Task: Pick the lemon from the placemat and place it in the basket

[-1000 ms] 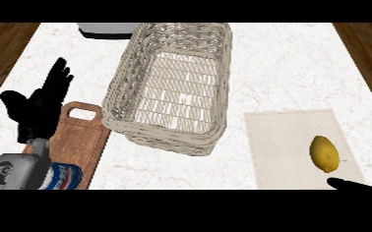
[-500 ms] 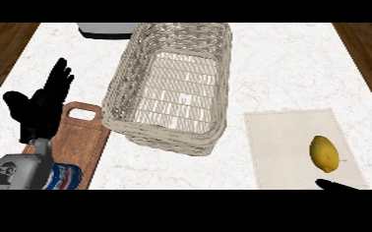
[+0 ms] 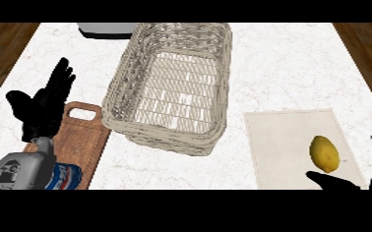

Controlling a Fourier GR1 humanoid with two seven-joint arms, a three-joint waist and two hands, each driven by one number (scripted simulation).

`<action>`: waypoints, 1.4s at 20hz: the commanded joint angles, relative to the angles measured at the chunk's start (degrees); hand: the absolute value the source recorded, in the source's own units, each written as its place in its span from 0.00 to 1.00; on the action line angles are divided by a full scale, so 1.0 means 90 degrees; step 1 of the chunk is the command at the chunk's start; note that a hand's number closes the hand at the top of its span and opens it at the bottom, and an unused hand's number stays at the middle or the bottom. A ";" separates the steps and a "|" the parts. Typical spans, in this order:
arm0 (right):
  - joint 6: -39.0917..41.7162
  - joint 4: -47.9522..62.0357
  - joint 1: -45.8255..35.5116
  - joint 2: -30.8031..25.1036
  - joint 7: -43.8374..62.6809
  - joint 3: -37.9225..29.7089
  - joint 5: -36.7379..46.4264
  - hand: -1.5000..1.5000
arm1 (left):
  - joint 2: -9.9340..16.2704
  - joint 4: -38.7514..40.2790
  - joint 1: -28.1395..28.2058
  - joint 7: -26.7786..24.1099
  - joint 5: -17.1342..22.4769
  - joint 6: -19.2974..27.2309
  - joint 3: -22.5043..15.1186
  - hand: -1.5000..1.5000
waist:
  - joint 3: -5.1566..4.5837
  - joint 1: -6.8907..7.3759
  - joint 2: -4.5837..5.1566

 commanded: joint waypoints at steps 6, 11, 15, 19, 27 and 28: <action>0.0045 0.0923 -0.0393 0.0066 -0.0169 -0.0193 0.0314 0.00 | -0.0284 -0.0072 -0.0207 0.0338 -0.0386 0.0020 0.0107 0.50 | -0.0001 -0.0002 0.0001; -0.0027 0.1879 -0.1117 -0.0071 -0.0276 -0.0500 0.0261 0.00 | -0.0068 -0.0144 -0.0054 0.0269 -0.0181 -0.0390 0.0488 0.50 | 0.0000 0.0022 0.0005; -0.0215 0.2232 -0.1205 0.0038 -0.0567 -0.0479 0.0331 0.00 | -0.0289 0.0188 -0.0043 -0.0145 -0.0372 -0.0431 0.0520 0.50 | -0.0001 0.0008 0.0006; -0.0061 0.2174 -0.0932 0.0019 -0.0676 -0.0437 0.0399 0.00 | -0.0510 -0.0408 0.0390 0.0007 -0.0523 -0.0352 0.0414 0.50 | -0.0001 0.0016 0.0000; -0.0055 0.2506 -0.1159 0.0143 -0.0603 -0.0334 0.0490 0.00 | -0.0454 -0.0317 0.0067 0.0141 -0.0537 -0.0570 0.0631 0.50 | -0.0002 0.0016 0.0002; -0.0184 0.3080 -0.1404 0.0233 -0.0875 -0.0343 0.0389 0.00 | -0.0581 -0.0104 -0.0105 0.0152 -0.0789 -0.0301 0.0480 0.50 | 0.0001 0.0022 0.0009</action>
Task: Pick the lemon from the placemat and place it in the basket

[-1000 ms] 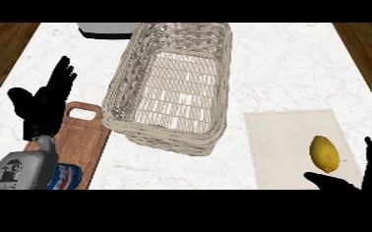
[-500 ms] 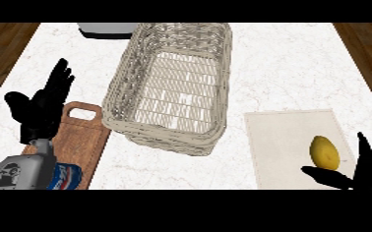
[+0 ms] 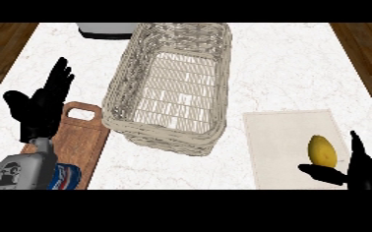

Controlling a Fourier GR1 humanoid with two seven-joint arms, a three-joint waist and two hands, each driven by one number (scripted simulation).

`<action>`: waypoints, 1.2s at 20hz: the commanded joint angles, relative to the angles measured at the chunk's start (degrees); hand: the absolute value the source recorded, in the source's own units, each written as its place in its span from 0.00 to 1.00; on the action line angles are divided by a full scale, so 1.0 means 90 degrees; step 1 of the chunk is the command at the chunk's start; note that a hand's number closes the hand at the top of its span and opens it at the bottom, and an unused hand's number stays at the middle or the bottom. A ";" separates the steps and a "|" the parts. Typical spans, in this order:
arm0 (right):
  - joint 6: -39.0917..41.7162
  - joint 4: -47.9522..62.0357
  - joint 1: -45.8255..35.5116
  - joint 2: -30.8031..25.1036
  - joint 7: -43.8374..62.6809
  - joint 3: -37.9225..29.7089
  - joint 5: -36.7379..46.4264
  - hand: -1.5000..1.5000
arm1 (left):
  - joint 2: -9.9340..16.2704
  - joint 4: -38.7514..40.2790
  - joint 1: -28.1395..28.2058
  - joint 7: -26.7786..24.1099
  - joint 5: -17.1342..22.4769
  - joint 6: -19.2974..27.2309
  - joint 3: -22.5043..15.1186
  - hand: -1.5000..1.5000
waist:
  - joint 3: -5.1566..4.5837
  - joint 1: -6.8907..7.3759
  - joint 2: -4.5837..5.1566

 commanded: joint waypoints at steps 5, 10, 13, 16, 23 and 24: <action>0.0603 0.0226 0.0264 -0.0038 -0.0328 0.0683 0.0305 1.00 | 0.0051 -0.0116 0.0102 0.0117 0.0012 -0.0141 0.0010 0.50 | 0.0065 0.0044 0.0027; 0.0458 0.0856 -0.0364 -0.0025 -0.0721 0.0312 -0.0143 1.00 | -0.0024 0.0127 -0.0122 0.0019 -0.0039 -0.0063 0.0052 0.50 | 0.0068 0.0046 0.0040; 0.0417 0.0586 -0.0114 0.0070 -0.0750 0.0362 -0.0119 1.00 | 0.0094 0.0148 -0.0335 0.0228 0.0064 -0.0142 0.0164 0.50 | 0.0067 0.0010 0.0036; 0.0313 0.0295 0.0098 0.0763 -0.1025 0.1387 0.0407 1.00 | -0.0013 0.0212 -0.0309 0.0087 -0.0008 -0.0060 0.0100 0.50 | 0.0064 0.0032 0.0030; 0.1745 -0.0099 -0.0266 0.0888 -0.1722 0.4429 0.1171 1.00 | -0.0213 0.0183 -0.0494 -0.0013 -0.0011 -0.0334 -0.0322 0.50 | 0.0090 0.1080 0.0161; 0.1660 -0.0112 -0.0336 0.0895 -0.1616 0.4822 0.1017 1.00 | -0.0247 0.0212 -0.0537 0.0016 0.0013 -0.0326 -0.0322 0.50 | 0.0099 0.1020 0.0149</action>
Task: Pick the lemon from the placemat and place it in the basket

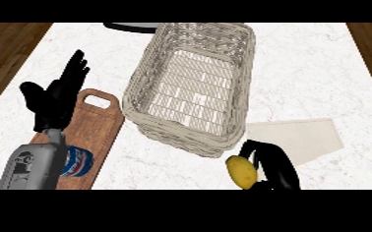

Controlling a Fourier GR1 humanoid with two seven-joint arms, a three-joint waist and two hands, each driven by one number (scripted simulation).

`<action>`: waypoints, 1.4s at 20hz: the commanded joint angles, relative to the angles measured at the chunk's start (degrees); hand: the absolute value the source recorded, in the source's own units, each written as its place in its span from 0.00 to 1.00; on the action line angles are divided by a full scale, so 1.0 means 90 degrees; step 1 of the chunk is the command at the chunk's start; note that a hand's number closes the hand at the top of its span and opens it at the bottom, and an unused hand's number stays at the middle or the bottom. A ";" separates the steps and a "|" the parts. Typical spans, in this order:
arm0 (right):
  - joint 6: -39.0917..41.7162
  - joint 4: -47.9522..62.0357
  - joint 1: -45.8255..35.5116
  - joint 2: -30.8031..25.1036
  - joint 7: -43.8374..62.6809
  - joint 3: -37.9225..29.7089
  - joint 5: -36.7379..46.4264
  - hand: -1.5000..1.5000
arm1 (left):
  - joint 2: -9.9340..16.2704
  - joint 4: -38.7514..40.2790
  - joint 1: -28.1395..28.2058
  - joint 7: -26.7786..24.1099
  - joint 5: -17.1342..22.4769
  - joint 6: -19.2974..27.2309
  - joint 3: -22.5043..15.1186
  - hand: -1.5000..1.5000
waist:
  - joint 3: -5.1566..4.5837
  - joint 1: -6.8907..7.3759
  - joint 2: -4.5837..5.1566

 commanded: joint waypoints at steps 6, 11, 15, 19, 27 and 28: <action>-0.1727 -0.0038 -0.0151 0.0619 -0.0085 0.3534 -0.0968 1.00 | -0.0075 0.0163 -0.0095 -0.0034 -0.0046 -0.0012 -0.0091 0.50 | 0.0300 -0.0062 0.0063; -0.3559 -0.0628 -0.0055 0.0626 -0.0002 0.4986 -0.1416 1.00 | -0.0015 0.0081 0.0041 -0.0014 -0.0041 0.0066 0.0028 0.50 | 0.0278 -0.0299 -0.0022; -0.4736 -0.0842 -0.0440 0.0628 0.0667 0.5897 -0.0968 1.00 | 0.0048 0.0008 0.0230 0.0063 -0.0003 0.0069 0.0118 0.50 | 0.0244 -0.0436 -0.0055; -0.5144 -0.1006 -0.0886 0.0629 0.1690 0.6179 -0.0394 1.00 | 0.0172 0.0235 -0.0029 0.0076 -0.0003 0.0192 0.0357 0.50 | 0.0220 -0.0646 -0.0023; -0.5647 -0.1716 -0.1750 0.0621 0.3063 0.5765 -0.0180 1.00 | 0.0226 0.0048 0.0168 0.0071 0.0025 0.0034 0.0288 0.50 | 0.0226 -0.0580 -0.0021; -0.5823 -0.1555 -0.1805 0.0619 0.3078 0.5856 -0.0151 1.00 | 0.0015 0.0051 0.0114 -0.0002 -0.0124 0.0275 0.0178 0.50 | 0.0229 -0.0593 -0.0006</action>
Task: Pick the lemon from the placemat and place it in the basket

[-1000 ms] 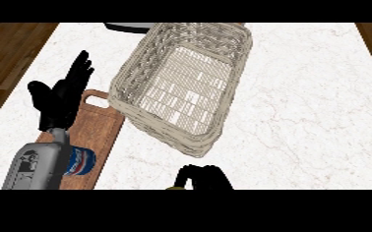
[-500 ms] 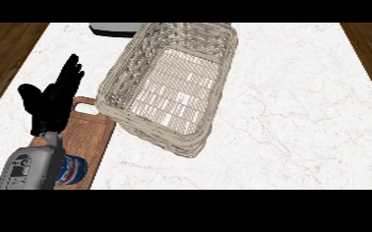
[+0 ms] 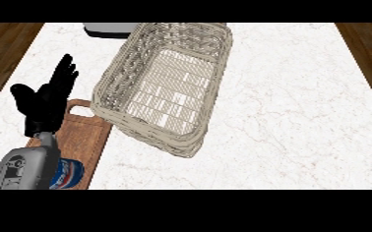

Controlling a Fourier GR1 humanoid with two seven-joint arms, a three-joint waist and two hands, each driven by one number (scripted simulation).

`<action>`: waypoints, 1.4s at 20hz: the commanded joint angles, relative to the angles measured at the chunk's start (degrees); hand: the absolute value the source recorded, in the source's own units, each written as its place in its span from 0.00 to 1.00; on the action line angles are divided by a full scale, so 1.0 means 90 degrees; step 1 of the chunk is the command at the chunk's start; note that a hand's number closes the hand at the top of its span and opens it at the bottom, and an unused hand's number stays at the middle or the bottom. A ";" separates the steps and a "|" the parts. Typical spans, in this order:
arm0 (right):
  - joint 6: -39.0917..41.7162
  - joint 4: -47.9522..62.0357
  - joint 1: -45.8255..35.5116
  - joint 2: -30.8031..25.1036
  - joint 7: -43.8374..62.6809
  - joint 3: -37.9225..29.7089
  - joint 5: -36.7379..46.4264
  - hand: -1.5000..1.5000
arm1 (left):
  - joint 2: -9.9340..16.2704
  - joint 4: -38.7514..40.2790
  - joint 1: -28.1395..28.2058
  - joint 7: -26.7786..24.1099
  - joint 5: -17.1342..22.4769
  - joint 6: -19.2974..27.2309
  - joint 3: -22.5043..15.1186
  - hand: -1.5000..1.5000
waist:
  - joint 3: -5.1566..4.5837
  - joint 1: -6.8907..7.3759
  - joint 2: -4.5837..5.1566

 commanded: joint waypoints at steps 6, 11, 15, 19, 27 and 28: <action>-0.0056 -0.0531 -0.0957 0.0204 0.1414 -0.0778 0.0433 1.00 | -0.0145 0.0063 0.0125 -0.0078 -0.0084 0.0087 -0.0088 0.50 | -0.0011 -0.0011 0.0033; 0.0225 -0.0456 -0.1243 0.0201 0.1990 -0.0980 0.0980 1.00 | -0.0095 -0.0062 -0.0049 0.0039 -0.0074 0.0075 -0.0090 0.50 | -0.0010 0.0008 0.0018; 0.0479 -0.0197 -0.1612 0.0199 0.2503 -0.1186 0.1219 1.00 | -0.0023 -0.0087 -0.0082 0.0045 -0.0067 0.0049 -0.0049 0.50 | -0.0007 0.0142 0.0053; 0.0802 0.0008 -0.2182 0.0200 0.3025 -0.1584 0.1201 1.00 | -0.0225 -0.0036 -0.0048 -0.0032 -0.0075 0.0064 -0.0193 0.50 | -0.0009 0.0199 0.0086; 0.1233 0.1283 -0.4278 0.0218 0.4046 -0.2593 0.0080 1.00 | -0.0181 -0.0113 -0.0318 0.0226 -0.0160 0.0027 -0.0322 0.50 | 0.0001 0.0428 0.0096; 0.1181 0.1474 -0.4398 0.0220 0.4127 -0.2732 0.0004 1.00 | -0.0210 -0.0136 -0.0127 0.0076 -0.0095 -0.0021 -0.0298 0.50 | -0.0003 0.0450 0.0091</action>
